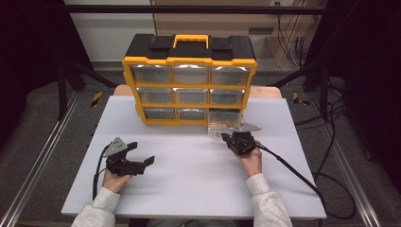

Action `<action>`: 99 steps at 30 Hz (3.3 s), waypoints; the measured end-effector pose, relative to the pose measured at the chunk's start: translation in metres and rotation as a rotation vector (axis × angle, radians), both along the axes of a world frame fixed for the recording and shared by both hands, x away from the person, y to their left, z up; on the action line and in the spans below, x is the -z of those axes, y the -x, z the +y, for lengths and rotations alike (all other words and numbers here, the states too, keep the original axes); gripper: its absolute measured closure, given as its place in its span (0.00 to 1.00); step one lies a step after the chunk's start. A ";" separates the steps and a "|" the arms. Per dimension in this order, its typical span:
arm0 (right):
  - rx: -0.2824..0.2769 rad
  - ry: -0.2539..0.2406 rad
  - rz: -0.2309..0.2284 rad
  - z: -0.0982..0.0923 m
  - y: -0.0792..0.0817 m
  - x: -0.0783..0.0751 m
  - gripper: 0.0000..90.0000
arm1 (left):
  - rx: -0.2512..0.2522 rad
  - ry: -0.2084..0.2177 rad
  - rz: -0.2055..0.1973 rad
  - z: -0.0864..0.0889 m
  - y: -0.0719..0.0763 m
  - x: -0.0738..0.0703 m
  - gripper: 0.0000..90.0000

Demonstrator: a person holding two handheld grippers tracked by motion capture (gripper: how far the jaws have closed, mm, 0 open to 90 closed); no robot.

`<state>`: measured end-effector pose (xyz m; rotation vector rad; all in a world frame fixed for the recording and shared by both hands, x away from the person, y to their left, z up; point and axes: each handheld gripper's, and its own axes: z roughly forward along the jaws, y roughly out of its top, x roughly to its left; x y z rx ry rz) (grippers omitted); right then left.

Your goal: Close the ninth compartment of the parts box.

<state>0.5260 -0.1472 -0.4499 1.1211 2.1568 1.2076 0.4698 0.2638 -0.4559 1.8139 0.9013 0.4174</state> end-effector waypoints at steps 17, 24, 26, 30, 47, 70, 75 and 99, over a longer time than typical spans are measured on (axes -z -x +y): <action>-0.001 0.013 -0.004 -0.001 -0.007 0.002 1.00 | 0.002 -0.008 0.000 -0.002 0.000 0.001 0.02; -0.001 0.011 -0.007 -0.001 -0.009 0.002 1.00 | 0.003 -0.006 -0.001 -0.001 0.000 0.001 0.02; 0.002 0.009 -0.008 -0.001 -0.010 0.002 1.00 | 0.003 -0.006 -0.001 -0.001 0.000 0.001 0.02; 0.000 0.016 -0.006 0.000 -0.012 0.003 1.00 | 0.003 -0.005 -0.001 -0.001 0.000 0.001 0.02; 0.020 0.041 -0.015 -0.001 -0.020 0.003 1.00 | 0.001 -0.006 0.001 -0.001 -0.001 0.002 0.02; 0.041 0.051 -0.029 -0.003 -0.033 -0.005 1.00 | 0.003 -0.006 0.003 -0.001 -0.001 0.001 0.02; 0.042 0.049 -0.027 -0.003 -0.036 -0.006 1.00 | 0.003 -0.006 0.003 -0.001 -0.001 0.001 0.02; 0.055 0.071 -0.017 0.000 -0.049 -0.007 1.00 | 0.003 -0.005 0.000 -0.001 -0.001 0.001 0.02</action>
